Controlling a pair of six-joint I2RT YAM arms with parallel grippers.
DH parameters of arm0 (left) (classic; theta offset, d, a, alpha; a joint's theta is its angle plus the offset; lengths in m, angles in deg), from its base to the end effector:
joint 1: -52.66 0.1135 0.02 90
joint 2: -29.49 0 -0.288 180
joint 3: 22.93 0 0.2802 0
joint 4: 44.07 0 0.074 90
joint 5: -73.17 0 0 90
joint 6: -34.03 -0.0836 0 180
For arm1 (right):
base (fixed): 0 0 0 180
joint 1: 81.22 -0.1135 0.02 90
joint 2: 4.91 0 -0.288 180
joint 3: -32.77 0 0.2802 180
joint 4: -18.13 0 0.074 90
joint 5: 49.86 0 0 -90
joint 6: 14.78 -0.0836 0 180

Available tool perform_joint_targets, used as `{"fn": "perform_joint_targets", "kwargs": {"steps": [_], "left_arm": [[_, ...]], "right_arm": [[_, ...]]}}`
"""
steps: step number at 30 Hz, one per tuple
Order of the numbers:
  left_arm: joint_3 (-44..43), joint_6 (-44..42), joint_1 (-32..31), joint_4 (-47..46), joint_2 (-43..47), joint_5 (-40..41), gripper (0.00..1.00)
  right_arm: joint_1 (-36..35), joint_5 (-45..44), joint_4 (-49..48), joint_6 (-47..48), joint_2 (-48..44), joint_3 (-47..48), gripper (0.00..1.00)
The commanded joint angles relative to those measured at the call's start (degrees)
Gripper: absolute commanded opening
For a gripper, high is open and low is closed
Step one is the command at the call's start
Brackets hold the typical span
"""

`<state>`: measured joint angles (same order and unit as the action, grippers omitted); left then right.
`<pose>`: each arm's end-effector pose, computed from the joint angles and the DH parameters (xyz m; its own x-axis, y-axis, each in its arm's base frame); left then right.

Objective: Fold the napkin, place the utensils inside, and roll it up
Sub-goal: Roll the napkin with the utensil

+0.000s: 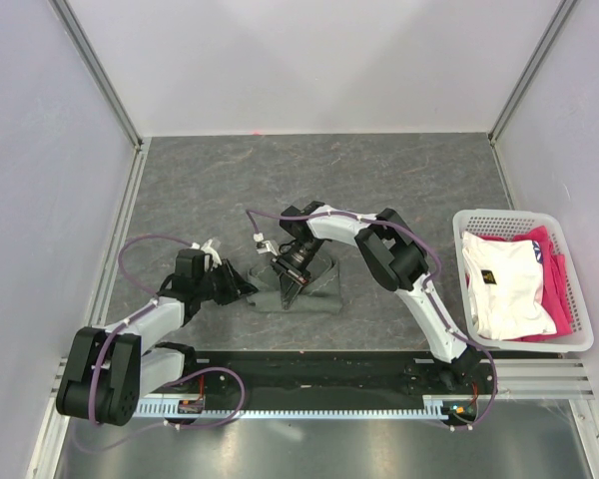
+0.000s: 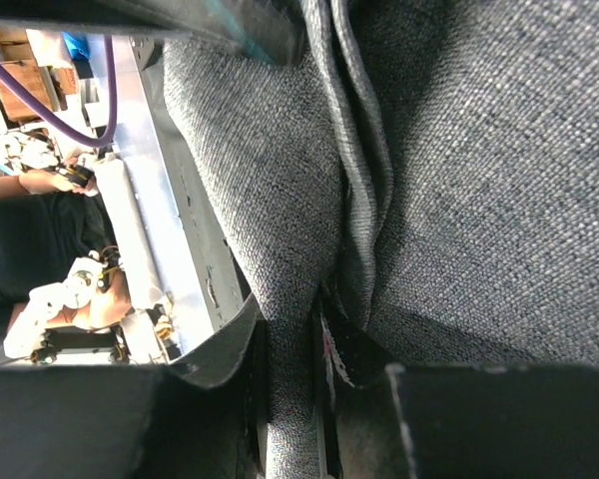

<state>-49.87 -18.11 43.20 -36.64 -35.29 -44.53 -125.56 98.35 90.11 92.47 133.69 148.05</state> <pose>0.2133 -0.0749 0.0970 -0.8406 -0.4108 -0.3530 -0.0604 0.7187 -0.6927 0.2954 0.3880 0.0755 -0.5876 -0.7926 -0.1628 -0.5092 0.2059 0.8357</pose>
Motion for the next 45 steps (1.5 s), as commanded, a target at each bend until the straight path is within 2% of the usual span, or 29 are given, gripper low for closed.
{"fn": "perform_joint_targets", "kwargs": {"steps": [1,5,6,9,11,15,20,27,32,35,36,37,43,45], "left_arm": [[1.03,0.72,0.05,-2.89,-0.53,-2.27,0.23],[1.03,0.37,0.05,-3.07,-1.50,-3.14,0.10],[1.03,0.19,0.05,-2.98,-1.84,-3.32,0.03],[0.33,-0.16,0.05,-1.85,-1.94,-3.32,0.02],[-0.37,-0.51,0.05,-0.53,-2.02,-2.28,0.02],[-1.25,-0.95,0.05,1.50,-2.46,-1.48,0.02],[-2.57,-0.87,0.05,3.61,-3.69,-1.13,0.02],[-3.89,-0.78,0.05,4.58,-5.27,-1.12,0.02],[-4.94,-0.60,0.14,6.60,-5.71,-0.42,0.02],[-5.38,-0.51,0.14,7.48,-6.07,-0.25,0.02],[-5.56,-0.51,0.14,7.83,-6.24,-0.16,0.02],[-5.82,-0.51,0.14,7.92,-6.33,-0.07,0.02],[-6.53,-1.04,0.14,9.14,-6.86,-0.33,0.02],[-6.70,-1.04,0.14,9.23,-6.86,-0.42,0.02]], "right_arm": [[-0.14,-9.44,-2.49,2.52,4.22,-0.35,0.24],[-0.05,-9.26,-2.66,2.08,3.25,0.09,0.29],[-0.05,-9.35,-2.75,1.91,2.90,0.36,0.31],[0.04,-10.31,-2.93,0.68,1.50,1.32,0.38],[0.13,-10.84,-3.10,-0.37,-0.08,2.11,0.48],[0.04,-14.35,-5.37,-3.18,-3.86,2.56,0.57],[0.04,-22.96,-11.53,-6.44,-10.97,-0.25,0.62],[-0.48,-26.30,-21.36,-7.94,-21.35,-8.76,0.65],[-4.87,-37.80,-28.84,-5.66,-33.38,-19.84,0.67],[-9.95,-47.47,-38.57,-4.08,-40.42,-28.97,0.70],[-11.72,-53.41,-40.17,-3.55,-41.65,-32.74,0.71],[-13.30,-55.73,-41.32,-2.85,-43.23,-34.17,0.71],[-22.54,-69.97,-48.71,0.67,-42.99,-40.42,0.71],[-24.04,-71.13,-50.29,1.90,-42.11,-41.12,0.71]]}}
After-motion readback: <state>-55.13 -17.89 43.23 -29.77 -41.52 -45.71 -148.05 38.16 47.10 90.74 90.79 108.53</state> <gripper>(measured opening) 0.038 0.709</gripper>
